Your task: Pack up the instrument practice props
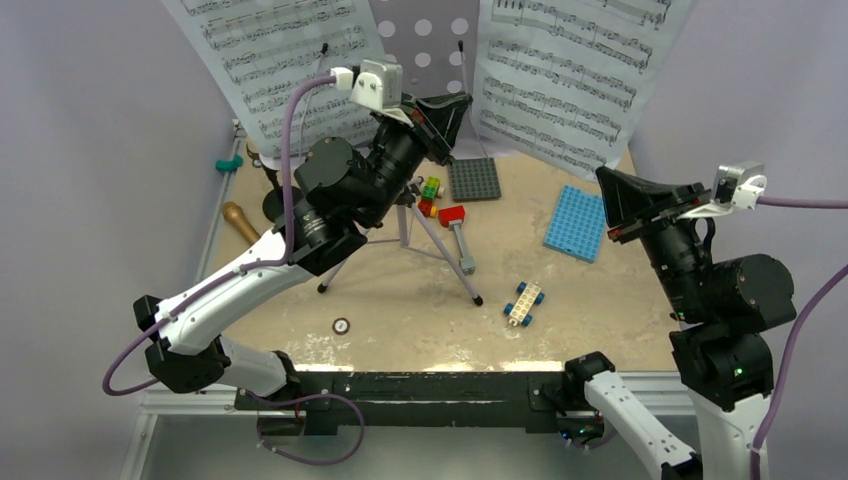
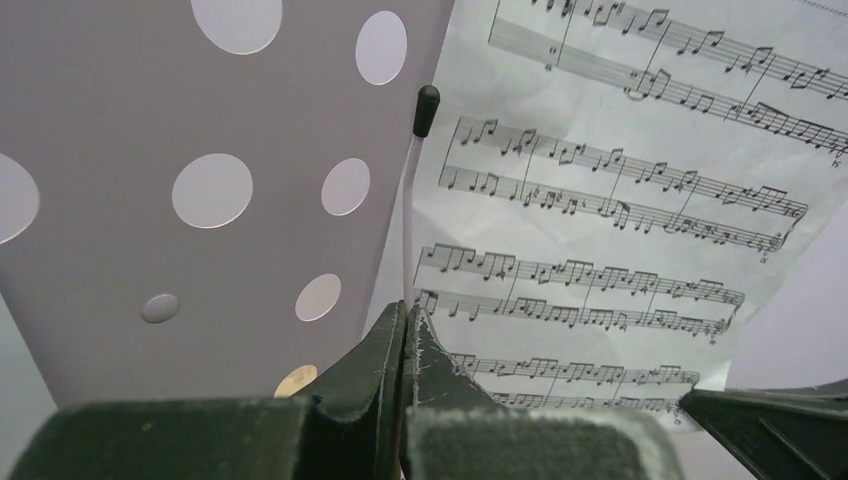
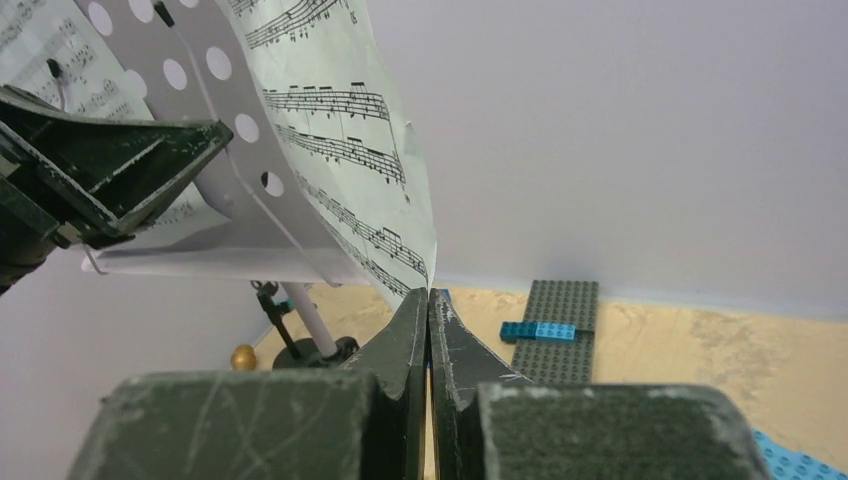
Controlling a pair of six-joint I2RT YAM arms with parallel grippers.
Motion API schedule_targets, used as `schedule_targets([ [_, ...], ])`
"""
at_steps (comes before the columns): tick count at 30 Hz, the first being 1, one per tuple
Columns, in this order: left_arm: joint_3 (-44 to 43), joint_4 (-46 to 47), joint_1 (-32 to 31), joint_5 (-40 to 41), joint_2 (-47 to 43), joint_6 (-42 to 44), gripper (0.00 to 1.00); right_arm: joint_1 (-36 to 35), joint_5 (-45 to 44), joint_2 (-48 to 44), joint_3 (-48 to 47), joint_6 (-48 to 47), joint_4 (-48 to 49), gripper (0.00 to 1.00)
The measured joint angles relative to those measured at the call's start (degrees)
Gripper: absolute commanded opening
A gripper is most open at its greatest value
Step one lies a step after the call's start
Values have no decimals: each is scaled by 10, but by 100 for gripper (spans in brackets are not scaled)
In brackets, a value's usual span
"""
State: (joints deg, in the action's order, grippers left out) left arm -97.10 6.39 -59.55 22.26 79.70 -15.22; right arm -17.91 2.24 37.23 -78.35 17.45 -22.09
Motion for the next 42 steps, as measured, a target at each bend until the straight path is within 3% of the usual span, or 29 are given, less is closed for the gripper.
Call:
schedule_targets([
  [7,13,28,-2,13,0,26,0,0,-13,-57,29,-6,-33,0],
  [9,14,33,-2,15,1,33,16,0,-13,-73,32,-5,-41,0],
  [11,14,35,-3,17,2,44,40,0,-12,-89,32,-3,-49,0],
  [13,17,39,-2,23,2,53,56,1,-12,-100,30,2,-56,0],
  [17,24,45,-2,27,3,53,77,3,-13,-103,27,7,-77,0],
  [19,24,45,-6,22,3,52,97,3,-13,-103,27,9,-85,0],
  [24,45,47,-9,-23,-10,41,100,3,-5,-108,27,10,-102,0],
  [33,203,40,-9,-137,-148,-26,100,2,36,-175,41,9,-123,0],
  [42,354,46,-18,-173,-281,-98,100,-7,-11,-293,103,23,-151,0],
])
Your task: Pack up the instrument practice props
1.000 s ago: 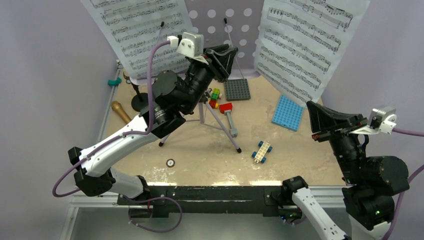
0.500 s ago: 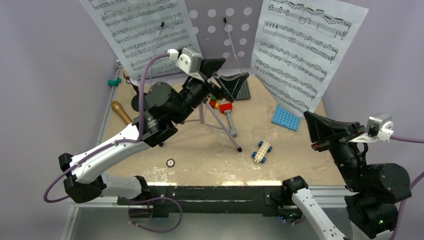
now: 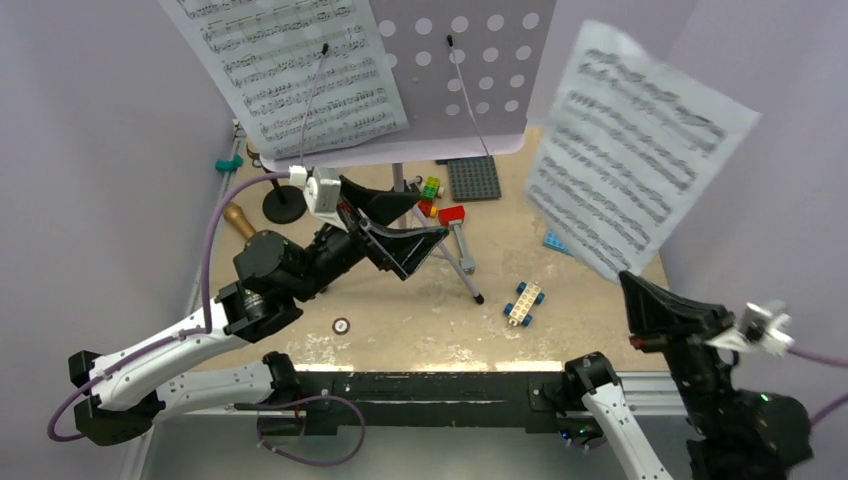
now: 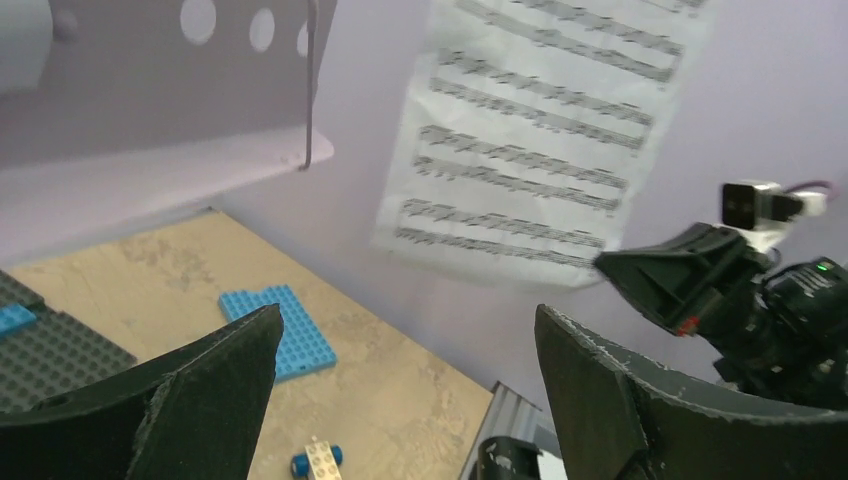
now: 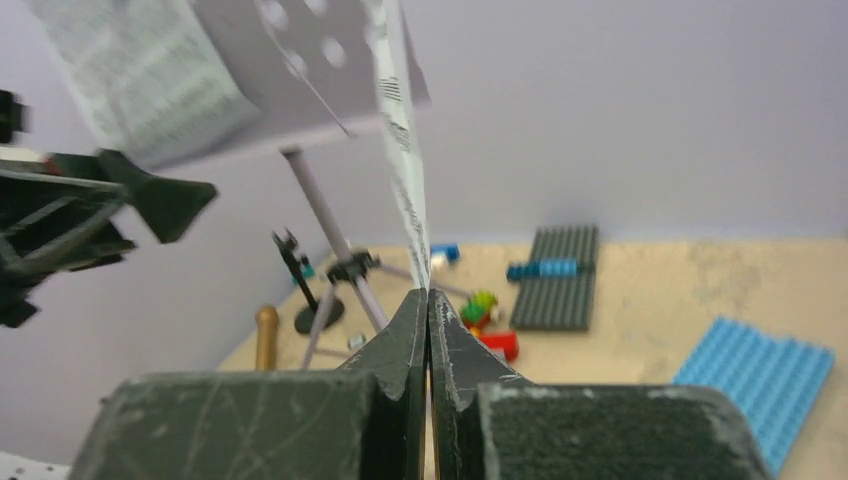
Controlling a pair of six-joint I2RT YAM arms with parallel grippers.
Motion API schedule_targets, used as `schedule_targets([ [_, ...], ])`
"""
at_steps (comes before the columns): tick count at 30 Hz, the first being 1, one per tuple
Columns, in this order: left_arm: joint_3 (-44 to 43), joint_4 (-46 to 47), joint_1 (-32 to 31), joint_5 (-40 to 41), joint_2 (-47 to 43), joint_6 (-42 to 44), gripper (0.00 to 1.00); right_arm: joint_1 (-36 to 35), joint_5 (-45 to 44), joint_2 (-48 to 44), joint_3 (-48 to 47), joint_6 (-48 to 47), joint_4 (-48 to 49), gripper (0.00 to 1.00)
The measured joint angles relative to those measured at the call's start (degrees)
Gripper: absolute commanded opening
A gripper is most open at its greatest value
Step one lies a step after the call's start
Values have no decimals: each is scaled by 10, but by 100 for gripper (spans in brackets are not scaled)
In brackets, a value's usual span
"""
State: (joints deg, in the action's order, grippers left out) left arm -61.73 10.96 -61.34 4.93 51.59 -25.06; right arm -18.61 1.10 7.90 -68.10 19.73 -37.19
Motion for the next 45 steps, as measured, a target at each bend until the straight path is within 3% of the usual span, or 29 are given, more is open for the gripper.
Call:
schedule_targets([
  [8,125,-10,-13,9,-47,-77,100,0,-45,6,176,52,-28,0],
  [23,301,-60,-19,63,-201,-190,100,0,-103,35,325,121,25,0],
  [34,334,-141,-21,107,-263,-240,100,8,-113,303,289,151,156,0],
  [39,328,-176,-21,122,-260,-239,100,82,-40,478,171,188,235,0],
  [45,310,-189,-21,134,-258,-231,100,178,111,684,17,239,326,0],
])
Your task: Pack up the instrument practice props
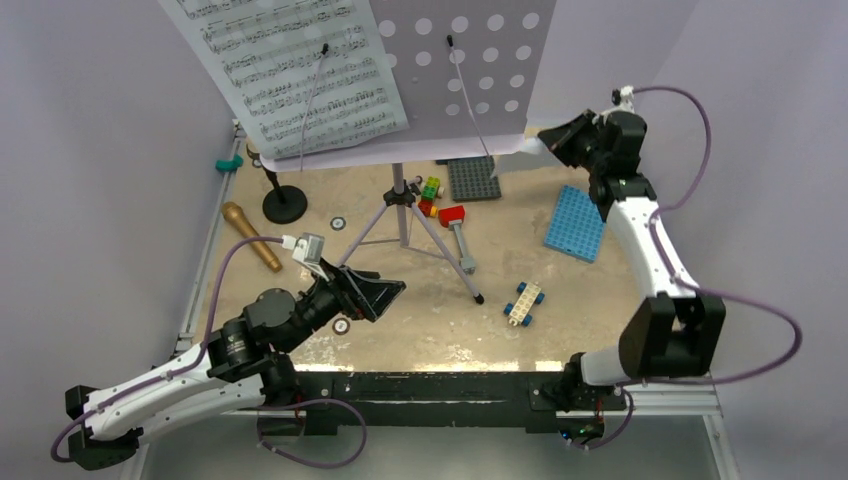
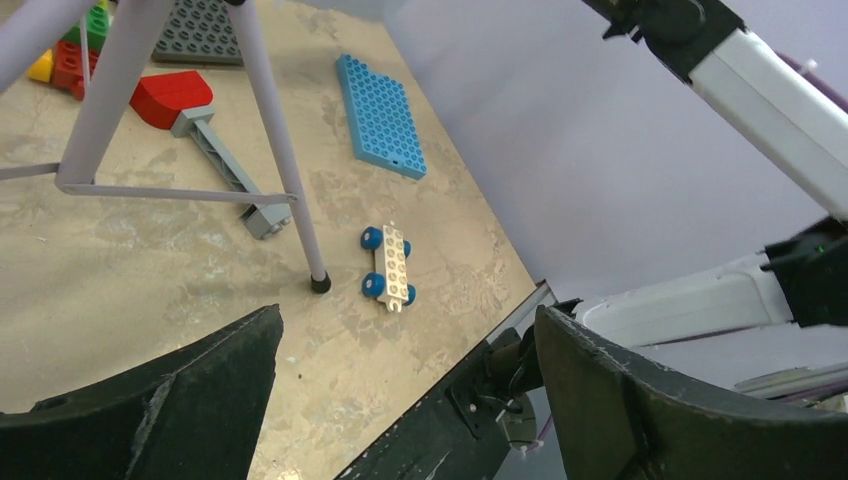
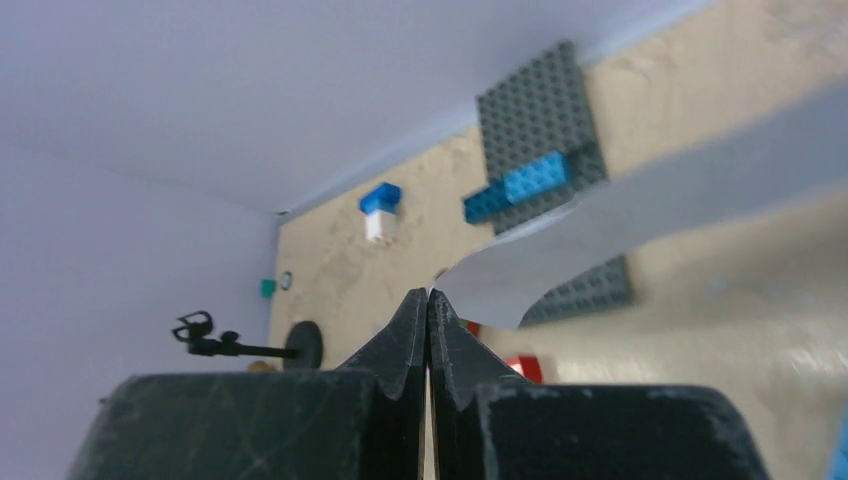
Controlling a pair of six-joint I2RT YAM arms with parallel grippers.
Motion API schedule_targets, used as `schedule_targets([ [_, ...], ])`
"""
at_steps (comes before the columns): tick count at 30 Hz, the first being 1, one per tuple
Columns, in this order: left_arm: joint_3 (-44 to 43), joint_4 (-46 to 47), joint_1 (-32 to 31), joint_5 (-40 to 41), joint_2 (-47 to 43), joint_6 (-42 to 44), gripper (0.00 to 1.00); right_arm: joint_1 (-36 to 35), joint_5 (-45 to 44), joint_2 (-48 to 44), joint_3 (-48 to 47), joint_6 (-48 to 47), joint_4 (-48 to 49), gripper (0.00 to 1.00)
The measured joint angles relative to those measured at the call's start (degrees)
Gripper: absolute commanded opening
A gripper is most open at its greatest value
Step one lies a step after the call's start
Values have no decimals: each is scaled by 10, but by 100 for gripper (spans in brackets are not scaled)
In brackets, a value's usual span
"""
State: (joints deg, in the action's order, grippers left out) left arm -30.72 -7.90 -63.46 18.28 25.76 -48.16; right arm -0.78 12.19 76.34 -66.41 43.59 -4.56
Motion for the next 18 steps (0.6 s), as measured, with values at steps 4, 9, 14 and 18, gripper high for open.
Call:
schedule_targets([
  [4,-10,-5,0,19,4,13,100,7,84,123,-137,8,33,0],
  [9,-23,-12,0,45,15,34,100,5,124,174,-243,-24,52,0],
  [14,-23,-12,0,59,26,45,100,21,133,163,-166,-43,111,0],
  [18,-23,-12,0,60,42,48,100,35,129,183,-53,-46,124,0],
])
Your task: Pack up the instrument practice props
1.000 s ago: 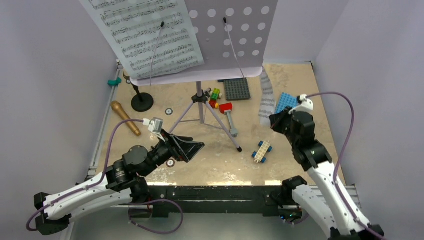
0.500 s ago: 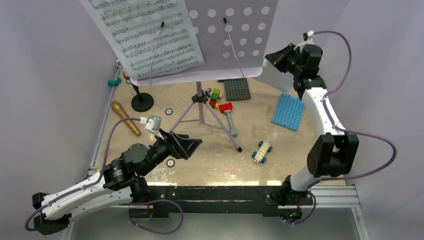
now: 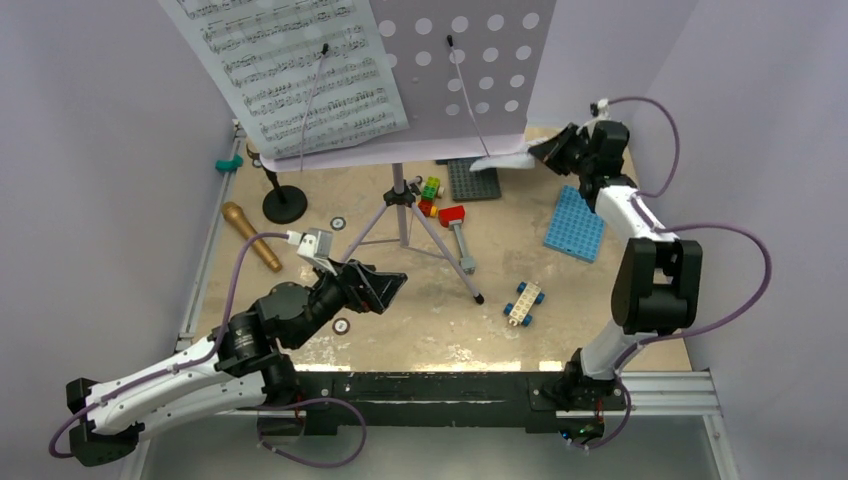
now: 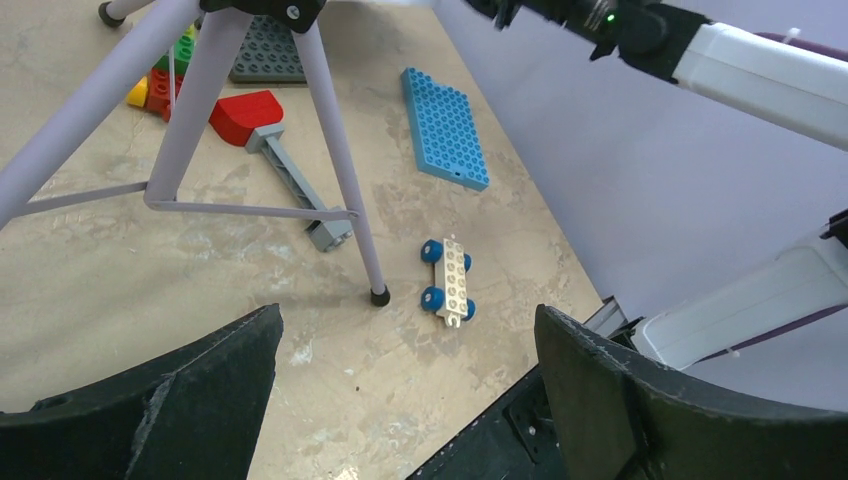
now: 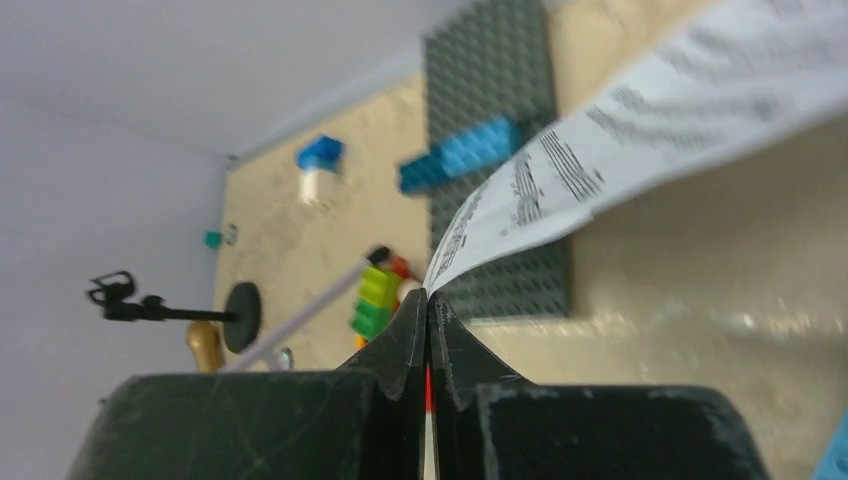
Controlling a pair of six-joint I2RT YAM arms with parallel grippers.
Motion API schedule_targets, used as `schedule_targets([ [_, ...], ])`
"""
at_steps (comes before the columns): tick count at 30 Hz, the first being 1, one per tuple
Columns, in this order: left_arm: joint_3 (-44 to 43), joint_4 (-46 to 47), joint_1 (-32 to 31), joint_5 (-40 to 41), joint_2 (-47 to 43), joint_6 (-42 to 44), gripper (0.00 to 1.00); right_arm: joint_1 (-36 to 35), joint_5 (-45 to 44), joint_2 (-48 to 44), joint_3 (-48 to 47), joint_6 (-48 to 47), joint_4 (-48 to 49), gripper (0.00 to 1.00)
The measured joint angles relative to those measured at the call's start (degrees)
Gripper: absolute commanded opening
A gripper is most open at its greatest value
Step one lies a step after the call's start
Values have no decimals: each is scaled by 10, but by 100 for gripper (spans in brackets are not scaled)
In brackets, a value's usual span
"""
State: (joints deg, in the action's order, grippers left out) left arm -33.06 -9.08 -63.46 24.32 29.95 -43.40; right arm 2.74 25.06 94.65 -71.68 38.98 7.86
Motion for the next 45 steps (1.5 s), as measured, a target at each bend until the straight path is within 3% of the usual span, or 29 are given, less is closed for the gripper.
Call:
schedule_targets([
  [8,1,-9,0,-3,20,-10,100,7,-2,77,85,12,-33,0],
  [28,11,-27,0,-9,5,-30,100,47,-113,81,11,-78,-257,0],
  [32,15,-30,0,-12,2,-36,100,48,-122,93,3,-89,-275,34],
  [35,19,-31,0,-14,0,-40,100,48,-122,93,3,-91,-284,50],
  [40,19,-38,0,-14,-2,-41,100,48,-121,85,3,-88,-288,61],
  [45,19,-51,0,-9,-10,-41,100,48,-125,22,7,-75,-297,63],
])
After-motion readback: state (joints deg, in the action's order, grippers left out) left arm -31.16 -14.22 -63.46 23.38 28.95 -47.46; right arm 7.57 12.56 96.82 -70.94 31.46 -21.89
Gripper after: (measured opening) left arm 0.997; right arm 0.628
